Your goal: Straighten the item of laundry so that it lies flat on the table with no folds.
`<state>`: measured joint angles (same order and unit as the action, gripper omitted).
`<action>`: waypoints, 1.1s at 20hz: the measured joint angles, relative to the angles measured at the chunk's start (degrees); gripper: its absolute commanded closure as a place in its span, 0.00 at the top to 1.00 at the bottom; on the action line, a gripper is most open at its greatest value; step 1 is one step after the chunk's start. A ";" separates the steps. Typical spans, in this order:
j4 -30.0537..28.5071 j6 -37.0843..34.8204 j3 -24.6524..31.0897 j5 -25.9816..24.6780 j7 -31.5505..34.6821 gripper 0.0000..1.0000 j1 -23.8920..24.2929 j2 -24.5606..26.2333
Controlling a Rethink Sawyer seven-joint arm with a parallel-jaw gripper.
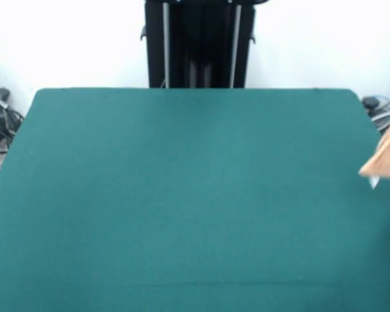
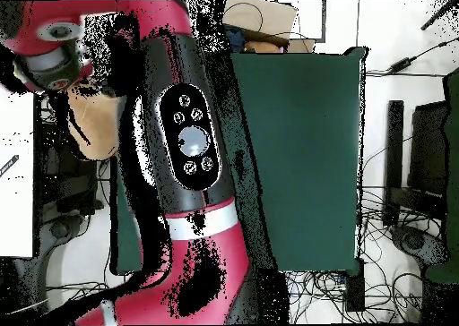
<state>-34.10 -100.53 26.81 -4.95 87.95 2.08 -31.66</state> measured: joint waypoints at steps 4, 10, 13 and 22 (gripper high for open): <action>-9.61 18.41 0.36 1.28 -1.40 0.00 5.25 -1.36; -20.21 37.93 2.80 1.51 -7.87 0.00 13.90 -0.39; -21.79 38.90 3.50 1.48 -10.59 0.00 15.77 0.45; -25.90 38.89 5.93 1.05 -23.35 0.00 19.80 3.66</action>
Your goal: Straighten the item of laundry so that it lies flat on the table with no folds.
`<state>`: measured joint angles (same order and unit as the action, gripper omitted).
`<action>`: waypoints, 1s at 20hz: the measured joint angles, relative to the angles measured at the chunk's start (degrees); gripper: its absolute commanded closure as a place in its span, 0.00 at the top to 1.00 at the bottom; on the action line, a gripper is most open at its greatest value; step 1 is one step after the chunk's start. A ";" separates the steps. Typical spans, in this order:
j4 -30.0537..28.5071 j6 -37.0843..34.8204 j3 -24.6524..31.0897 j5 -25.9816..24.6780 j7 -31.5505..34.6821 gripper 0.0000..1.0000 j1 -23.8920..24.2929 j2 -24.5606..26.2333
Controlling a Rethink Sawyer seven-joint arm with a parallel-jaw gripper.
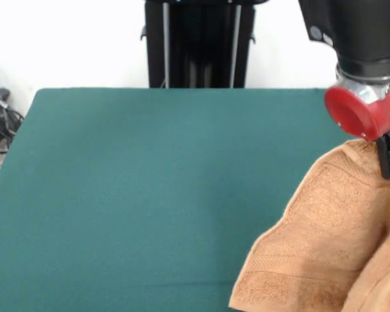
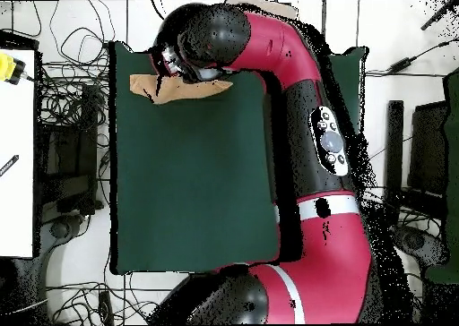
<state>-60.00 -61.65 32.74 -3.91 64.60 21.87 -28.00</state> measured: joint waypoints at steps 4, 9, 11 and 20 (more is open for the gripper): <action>-3.40 0.03 1.02 -0.20 -2.52 0.00 0.38 -0.35; -10.98 1.39 2.51 -1.64 -2.77 0.00 2.29 -2.75; -13.87 2.48 2.98 -2.52 -2.77 0.00 3.37 -3.80; -27.41 10.72 4.01 -7.82 -2.77 0.00 9.41 -8.60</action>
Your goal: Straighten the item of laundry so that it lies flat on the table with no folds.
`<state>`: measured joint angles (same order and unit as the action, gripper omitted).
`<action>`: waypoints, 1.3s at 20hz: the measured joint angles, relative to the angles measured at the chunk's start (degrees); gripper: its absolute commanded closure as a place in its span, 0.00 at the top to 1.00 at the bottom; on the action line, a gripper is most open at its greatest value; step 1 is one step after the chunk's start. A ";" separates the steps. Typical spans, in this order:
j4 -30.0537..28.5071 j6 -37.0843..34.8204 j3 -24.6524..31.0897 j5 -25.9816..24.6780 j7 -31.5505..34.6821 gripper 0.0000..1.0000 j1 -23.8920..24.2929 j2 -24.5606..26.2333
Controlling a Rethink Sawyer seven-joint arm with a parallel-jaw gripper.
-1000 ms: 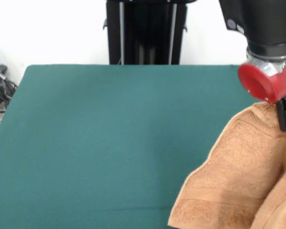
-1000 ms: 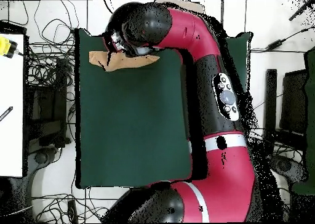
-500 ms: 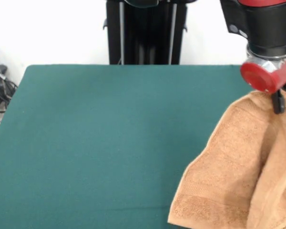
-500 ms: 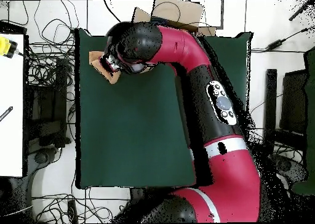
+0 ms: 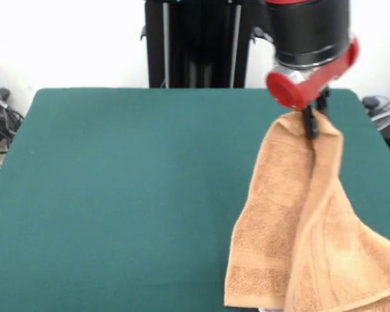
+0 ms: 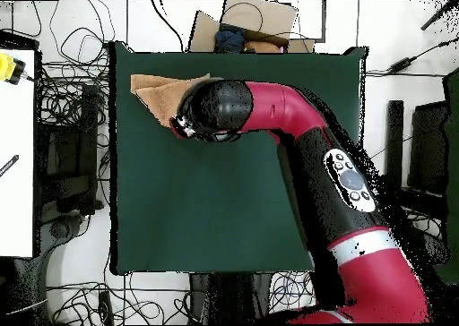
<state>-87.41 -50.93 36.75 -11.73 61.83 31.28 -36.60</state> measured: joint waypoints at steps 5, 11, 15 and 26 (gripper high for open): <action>-4.51 2.00 0.07 -2.86 0.00 0.00 1.52 -1.27; -5.92 2.00 0.87 -3.77 0.00 0.00 1.66 -1.95; -7.46 1.99 2.11 -3.75 0.00 0.00 2.96 -4.01; -12.48 0.08 3.24 -3.25 0.00 0.00 11.89 -11.21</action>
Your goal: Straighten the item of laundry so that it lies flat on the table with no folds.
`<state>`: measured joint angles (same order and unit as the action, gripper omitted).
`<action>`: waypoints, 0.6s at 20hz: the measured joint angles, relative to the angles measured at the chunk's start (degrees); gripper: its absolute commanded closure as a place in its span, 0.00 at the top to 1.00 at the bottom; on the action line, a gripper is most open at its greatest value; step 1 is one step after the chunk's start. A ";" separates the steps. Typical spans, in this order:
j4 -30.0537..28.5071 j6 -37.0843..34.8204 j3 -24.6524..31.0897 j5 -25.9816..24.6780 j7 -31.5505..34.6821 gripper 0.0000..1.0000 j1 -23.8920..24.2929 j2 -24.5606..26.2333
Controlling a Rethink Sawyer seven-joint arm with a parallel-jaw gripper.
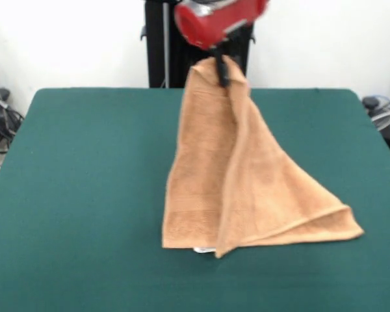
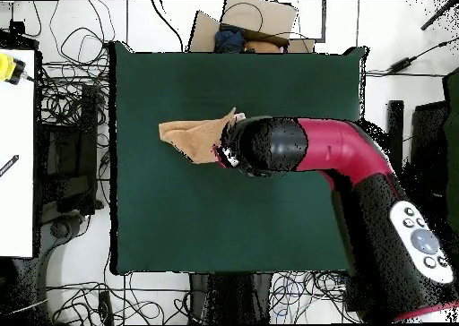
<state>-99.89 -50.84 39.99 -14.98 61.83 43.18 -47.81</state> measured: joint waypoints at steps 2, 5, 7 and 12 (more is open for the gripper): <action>0.30 -1.82 0.03 -0.11 0.00 0.00 1.81 0.36; 1.52 -3.68 0.02 -0.59 -0.01 0.00 2.61 1.46; 2.79 -4.93 0.03 -0.97 -0.01 0.00 2.62 2.60; 6.89 -7.41 0.22 -2.81 -0.15 0.00 2.12 6.73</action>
<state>-93.00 -58.25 40.20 -17.79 61.68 45.29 -41.08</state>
